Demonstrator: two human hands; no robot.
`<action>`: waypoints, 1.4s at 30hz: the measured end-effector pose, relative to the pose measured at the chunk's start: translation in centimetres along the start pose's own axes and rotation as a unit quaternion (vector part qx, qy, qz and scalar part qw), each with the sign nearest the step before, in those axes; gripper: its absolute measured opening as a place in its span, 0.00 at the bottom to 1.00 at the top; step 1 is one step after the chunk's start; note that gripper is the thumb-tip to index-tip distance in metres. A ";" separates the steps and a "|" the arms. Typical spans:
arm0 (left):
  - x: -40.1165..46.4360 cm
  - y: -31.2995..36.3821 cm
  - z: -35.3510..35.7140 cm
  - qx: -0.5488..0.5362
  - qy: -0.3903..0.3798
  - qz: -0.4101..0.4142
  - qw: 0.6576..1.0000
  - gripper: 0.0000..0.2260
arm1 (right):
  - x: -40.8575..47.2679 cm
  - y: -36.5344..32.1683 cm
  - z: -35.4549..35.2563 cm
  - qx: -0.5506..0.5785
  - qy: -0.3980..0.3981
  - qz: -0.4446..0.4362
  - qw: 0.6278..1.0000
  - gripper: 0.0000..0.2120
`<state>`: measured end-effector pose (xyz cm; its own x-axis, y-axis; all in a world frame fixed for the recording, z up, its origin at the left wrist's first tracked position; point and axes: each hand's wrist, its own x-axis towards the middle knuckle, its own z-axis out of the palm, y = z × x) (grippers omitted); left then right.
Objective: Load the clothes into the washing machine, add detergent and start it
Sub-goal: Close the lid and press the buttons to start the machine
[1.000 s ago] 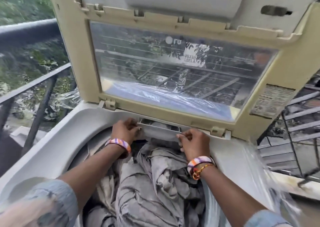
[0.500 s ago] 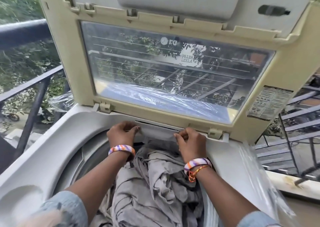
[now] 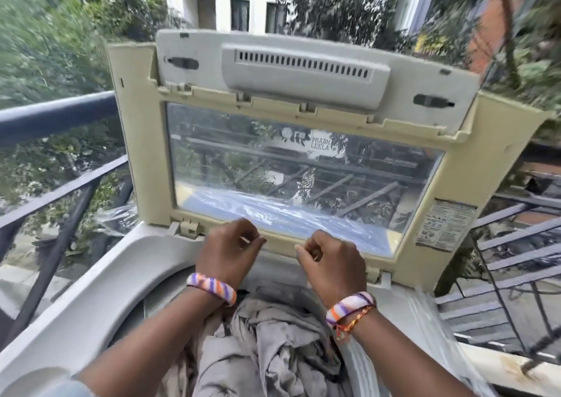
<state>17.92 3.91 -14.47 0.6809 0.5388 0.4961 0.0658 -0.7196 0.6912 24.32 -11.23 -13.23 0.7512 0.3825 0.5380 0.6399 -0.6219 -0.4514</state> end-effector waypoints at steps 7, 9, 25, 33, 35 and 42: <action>6.5 11.3 -7.7 0.026 0.140 0.389 0.910 0.08 | 6.6 -7.0 -11.3 -0.053 0.233 -0.301 0.923 0.08; 8.4 14.4 -9.3 0.020 0.164 0.401 0.901 0.08 | 8.8 -8.5 -13.6 -0.066 0.257 -0.314 0.912 0.07; 17.5 22.6 -9.5 0.444 -0.225 0.186 0.847 0.26 | 17.7 -12.0 -16.6 -0.249 -0.143 -0.075 0.955 0.21; 14.8 22.5 -10.3 0.449 -0.161 0.206 0.855 0.20 | 15.9 -12.9 -17.1 -0.274 -0.131 -0.084 0.949 0.29; 13.7 22.6 -11.0 0.450 -0.155 0.216 0.853 0.19 | 14.9 -13.4 -17.5 -0.284 -0.135 -0.087 0.945 0.29; 10.2 21.7 -13.8 0.459 -0.131 0.250 0.843 0.27 | 11.3 -14.9 -18.6 -0.312 -0.132 -0.117 0.933 0.29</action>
<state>16.20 -0.15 12.80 0.9208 0.0392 0.3880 0.1771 -0.9285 -0.3263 20.32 -10.37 12.85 0.6691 0.6617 0.3382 0.6344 -0.7456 0.2039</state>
